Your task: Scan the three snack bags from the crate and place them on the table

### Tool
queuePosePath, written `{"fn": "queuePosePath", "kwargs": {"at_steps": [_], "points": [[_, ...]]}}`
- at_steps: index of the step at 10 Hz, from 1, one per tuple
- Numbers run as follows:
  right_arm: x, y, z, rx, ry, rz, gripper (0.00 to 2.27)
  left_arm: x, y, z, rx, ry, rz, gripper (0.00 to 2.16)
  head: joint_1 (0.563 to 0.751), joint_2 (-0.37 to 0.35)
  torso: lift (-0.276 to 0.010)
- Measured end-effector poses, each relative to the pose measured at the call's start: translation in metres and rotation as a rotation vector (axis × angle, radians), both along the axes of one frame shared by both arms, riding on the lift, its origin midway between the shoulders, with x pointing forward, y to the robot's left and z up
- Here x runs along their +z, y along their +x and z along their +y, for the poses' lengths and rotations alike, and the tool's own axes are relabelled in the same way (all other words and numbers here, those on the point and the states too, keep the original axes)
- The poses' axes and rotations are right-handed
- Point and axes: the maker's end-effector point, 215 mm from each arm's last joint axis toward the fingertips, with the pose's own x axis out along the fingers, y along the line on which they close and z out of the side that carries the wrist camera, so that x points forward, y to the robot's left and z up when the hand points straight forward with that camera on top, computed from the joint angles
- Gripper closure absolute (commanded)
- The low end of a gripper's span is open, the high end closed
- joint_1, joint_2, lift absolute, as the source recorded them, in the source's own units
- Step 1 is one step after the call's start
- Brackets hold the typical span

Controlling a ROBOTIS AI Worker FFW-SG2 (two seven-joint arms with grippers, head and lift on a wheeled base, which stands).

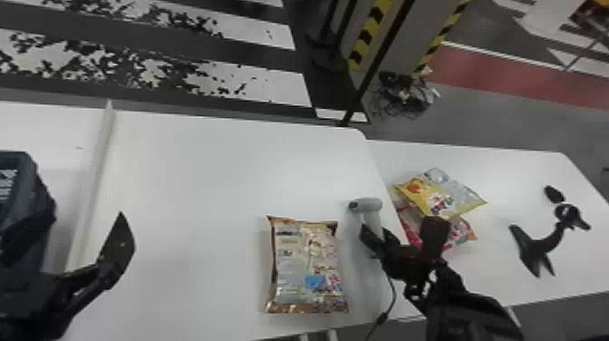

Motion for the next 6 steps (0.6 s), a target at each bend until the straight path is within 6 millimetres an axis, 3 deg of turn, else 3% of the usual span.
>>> {"fn": "queuePosePath", "kwargs": {"at_steps": [3, 5, 6], "points": [[0.019, -0.019, -0.008, -0.074, 0.058, -0.026, 2.24, 0.002, 0.002, 0.000, 0.002, 0.002, -0.004, 0.02, 0.695, -0.350, -0.062], [0.053, -0.042, 0.002, -0.088, 0.122, -0.085, 2.24, 0.000, 0.004, -0.001, -0.001, 0.003, -0.002, 0.02, 0.695, -0.350, -0.062], [0.080, -0.050, 0.012, -0.079, 0.123, -0.151, 2.24, -0.001, 0.004, -0.003, -0.005, 0.002, -0.002, 0.02, 0.695, -0.350, -0.062]]}}
